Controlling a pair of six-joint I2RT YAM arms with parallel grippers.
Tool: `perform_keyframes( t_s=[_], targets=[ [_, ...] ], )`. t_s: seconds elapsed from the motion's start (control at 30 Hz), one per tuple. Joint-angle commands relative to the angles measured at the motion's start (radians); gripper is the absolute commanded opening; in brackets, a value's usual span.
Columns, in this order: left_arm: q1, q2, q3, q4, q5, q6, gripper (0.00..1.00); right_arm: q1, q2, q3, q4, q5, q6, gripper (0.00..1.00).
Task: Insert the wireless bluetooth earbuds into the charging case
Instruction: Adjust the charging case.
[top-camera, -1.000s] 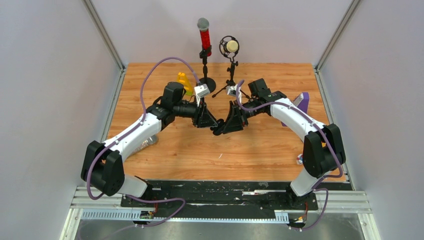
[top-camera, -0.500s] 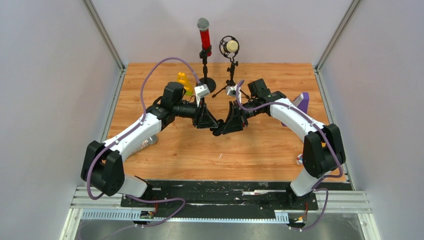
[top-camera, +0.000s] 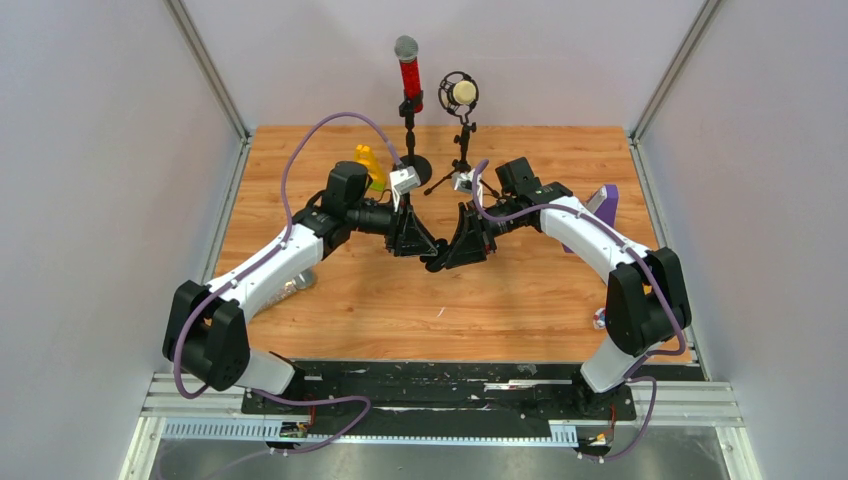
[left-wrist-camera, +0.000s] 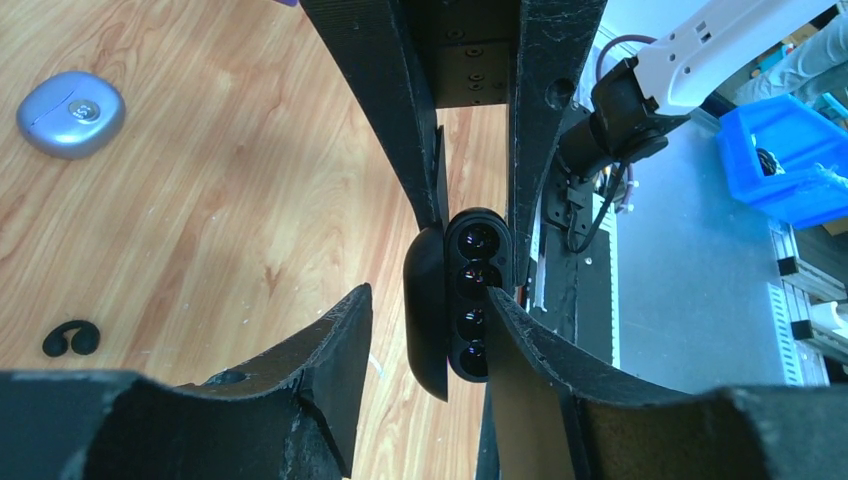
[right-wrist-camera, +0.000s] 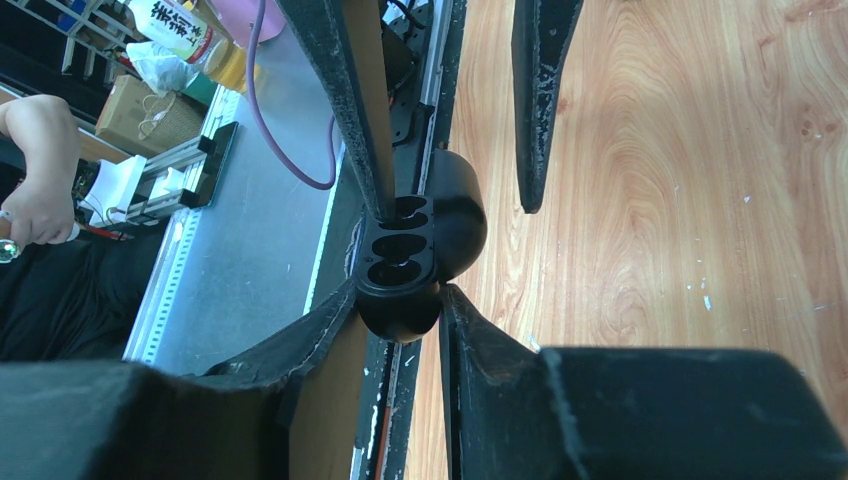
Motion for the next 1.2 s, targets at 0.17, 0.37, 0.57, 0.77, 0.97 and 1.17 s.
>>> perform_keyframes(
  t_s=[0.17, 0.37, 0.57, 0.77, 0.97, 1.17],
  targets=[
    [-0.017, -0.011, 0.032, -0.022, -0.003, 0.051, 0.52, 0.005, -0.036, 0.04, 0.008, -0.047, -0.031, 0.09],
    [-0.02, -0.008, 0.034, -0.03, -0.017, 0.062, 0.51, 0.005, -0.042, 0.038, 0.007, -0.055, -0.034, 0.09],
    [-0.021, -0.009, 0.033, -0.031, -0.022, 0.064, 0.44, 0.005, -0.044, 0.037, 0.005, -0.059, -0.037, 0.09],
    [-0.021, -0.009, 0.035, -0.026, -0.021, 0.056, 0.33, 0.005, -0.046, 0.037, 0.001, -0.064, -0.042, 0.1],
    [-0.021, -0.014, 0.035, -0.019, -0.023, 0.045, 0.24, 0.005, -0.042, 0.038, 0.001, -0.061, -0.041, 0.23],
    [-0.02, -0.027, 0.036, -0.01, -0.038, 0.033, 0.21, 0.005, -0.032, 0.047, 0.003, -0.047, -0.036, 0.59]
  ],
)
